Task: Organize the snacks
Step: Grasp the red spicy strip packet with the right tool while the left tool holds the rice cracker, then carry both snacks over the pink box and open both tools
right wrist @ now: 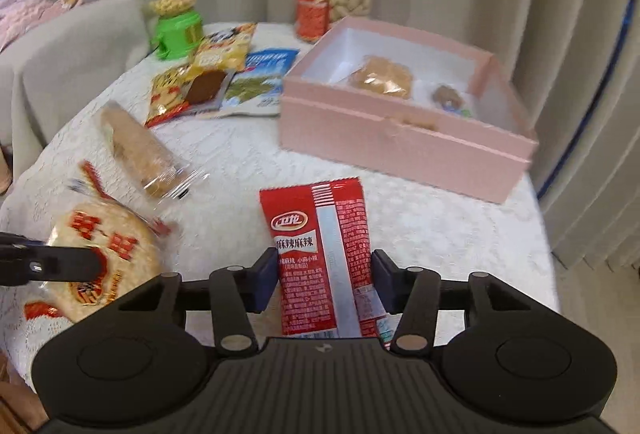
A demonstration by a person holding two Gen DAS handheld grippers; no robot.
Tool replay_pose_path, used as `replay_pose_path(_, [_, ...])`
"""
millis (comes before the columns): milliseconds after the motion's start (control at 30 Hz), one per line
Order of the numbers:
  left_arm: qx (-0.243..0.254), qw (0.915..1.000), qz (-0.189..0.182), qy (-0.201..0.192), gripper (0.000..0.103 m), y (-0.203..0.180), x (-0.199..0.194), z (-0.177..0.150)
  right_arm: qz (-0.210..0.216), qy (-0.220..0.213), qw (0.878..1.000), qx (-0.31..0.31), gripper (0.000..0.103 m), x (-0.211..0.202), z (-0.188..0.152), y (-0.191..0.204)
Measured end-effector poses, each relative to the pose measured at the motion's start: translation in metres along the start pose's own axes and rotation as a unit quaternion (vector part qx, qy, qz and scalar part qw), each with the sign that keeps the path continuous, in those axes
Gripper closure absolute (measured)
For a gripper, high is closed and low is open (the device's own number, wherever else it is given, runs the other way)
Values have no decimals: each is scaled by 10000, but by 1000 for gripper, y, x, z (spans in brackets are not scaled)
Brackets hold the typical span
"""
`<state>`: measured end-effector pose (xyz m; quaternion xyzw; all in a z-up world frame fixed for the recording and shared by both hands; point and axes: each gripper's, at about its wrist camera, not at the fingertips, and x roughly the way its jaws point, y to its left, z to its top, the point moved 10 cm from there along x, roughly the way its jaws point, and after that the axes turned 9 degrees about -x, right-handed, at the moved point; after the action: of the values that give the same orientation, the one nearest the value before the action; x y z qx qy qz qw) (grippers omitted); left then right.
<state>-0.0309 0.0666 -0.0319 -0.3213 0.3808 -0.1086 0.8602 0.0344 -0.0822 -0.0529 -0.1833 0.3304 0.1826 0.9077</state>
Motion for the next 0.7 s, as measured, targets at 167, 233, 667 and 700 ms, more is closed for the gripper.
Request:
replay_pose_path(167, [295, 9995, -83, -119, 81, -19, -1, 4, 25, -197, 9991, 386, 57, -27, 1, -22])
replay_pose_path(233, [553, 9978, -174, -314, 81, -35, -11, 11, 68, -338, 9980, 537, 57, -43, 4, -29])
replay_pose_path(667, [1883, 9668, -878, -1486, 81, -192, -68, 135, -484, -1978, 9769, 642, 58, -171, 128, -99])
replay_pose_path(700, [1825, 9675, -966, -1462, 81, -198, -62, 144, -519, -2022, 9757, 669, 58, -175, 138, -106])
